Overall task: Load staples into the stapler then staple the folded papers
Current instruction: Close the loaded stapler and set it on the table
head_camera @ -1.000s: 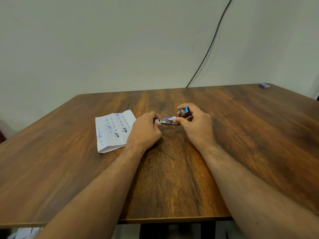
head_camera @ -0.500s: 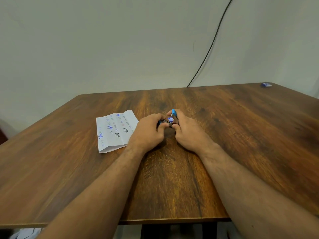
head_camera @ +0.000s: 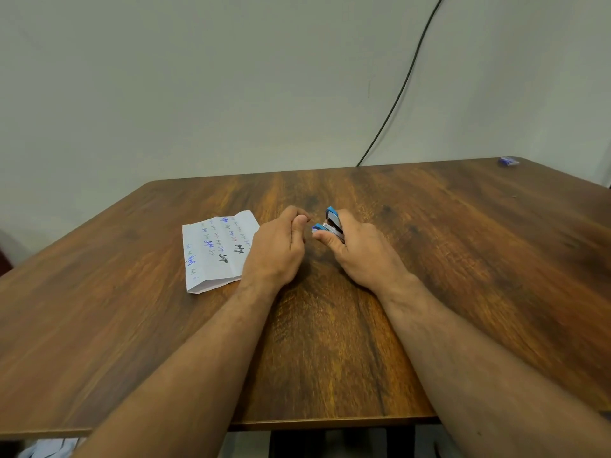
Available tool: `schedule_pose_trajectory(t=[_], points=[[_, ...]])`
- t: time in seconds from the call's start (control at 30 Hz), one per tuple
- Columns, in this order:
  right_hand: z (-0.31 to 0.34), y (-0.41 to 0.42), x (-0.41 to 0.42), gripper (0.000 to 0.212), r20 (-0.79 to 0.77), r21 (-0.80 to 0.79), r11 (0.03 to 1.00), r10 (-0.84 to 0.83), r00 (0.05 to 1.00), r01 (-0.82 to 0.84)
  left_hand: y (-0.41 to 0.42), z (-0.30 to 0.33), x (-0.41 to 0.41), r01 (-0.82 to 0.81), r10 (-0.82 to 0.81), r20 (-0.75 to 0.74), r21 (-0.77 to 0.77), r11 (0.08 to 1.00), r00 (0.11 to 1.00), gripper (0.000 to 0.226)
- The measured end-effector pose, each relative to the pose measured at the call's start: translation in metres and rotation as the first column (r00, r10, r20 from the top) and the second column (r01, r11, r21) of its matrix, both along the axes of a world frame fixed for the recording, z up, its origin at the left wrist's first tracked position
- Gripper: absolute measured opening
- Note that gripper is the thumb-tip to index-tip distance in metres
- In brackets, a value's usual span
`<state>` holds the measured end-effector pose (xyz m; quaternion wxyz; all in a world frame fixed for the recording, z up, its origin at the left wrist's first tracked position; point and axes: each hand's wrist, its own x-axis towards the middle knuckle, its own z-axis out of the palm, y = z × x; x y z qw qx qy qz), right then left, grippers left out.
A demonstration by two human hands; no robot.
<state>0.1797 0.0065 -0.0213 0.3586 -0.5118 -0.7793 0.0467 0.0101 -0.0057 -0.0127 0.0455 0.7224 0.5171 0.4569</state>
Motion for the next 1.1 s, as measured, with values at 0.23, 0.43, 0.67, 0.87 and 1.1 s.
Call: schedule_pose_trajectory(t=[0.23, 0.43, 0.67, 0.87, 1.1], points=[[0.001, -0.001, -0.001, 0.056, 0.037, 0.024, 1.0, -0.003, 0.999, 0.003, 0.007, -0.003, 0.0, -0.053, 0.052, -0.049, -0.019, 0.998, 0.997, 0.034], [-0.001, 0.001, -0.001, 0.05, 0.045, 0.023, 1.0, 0.0, 0.999, -0.001, 0.01, -0.006, 0.0, -0.063, 0.062, -0.064, -0.013, 0.998, 0.996, 0.035], [0.0, -0.004, -0.001, 0.047, -0.03, 0.028, 0.999, 0.024, 0.999, -0.023, 0.013, -0.008, 0.0, -0.082, 0.081, -0.073, -0.01, 0.997, 0.994, 0.033], [-0.005, 0.001, 0.001, 0.037, -0.077, -0.006, 0.998, -0.057, 0.995, 0.057, 0.012, -0.006, 0.002, -0.297, 0.305, -0.122, 0.079, 0.952, 0.944, 0.022], [-0.009, 0.008, 0.003, 0.036, -0.043, -0.017, 0.999, -0.05, 0.998, 0.05, 0.013, -0.005, 0.003, -0.423, 0.399, -0.246, -0.056, 0.904, 0.884, 0.026]])
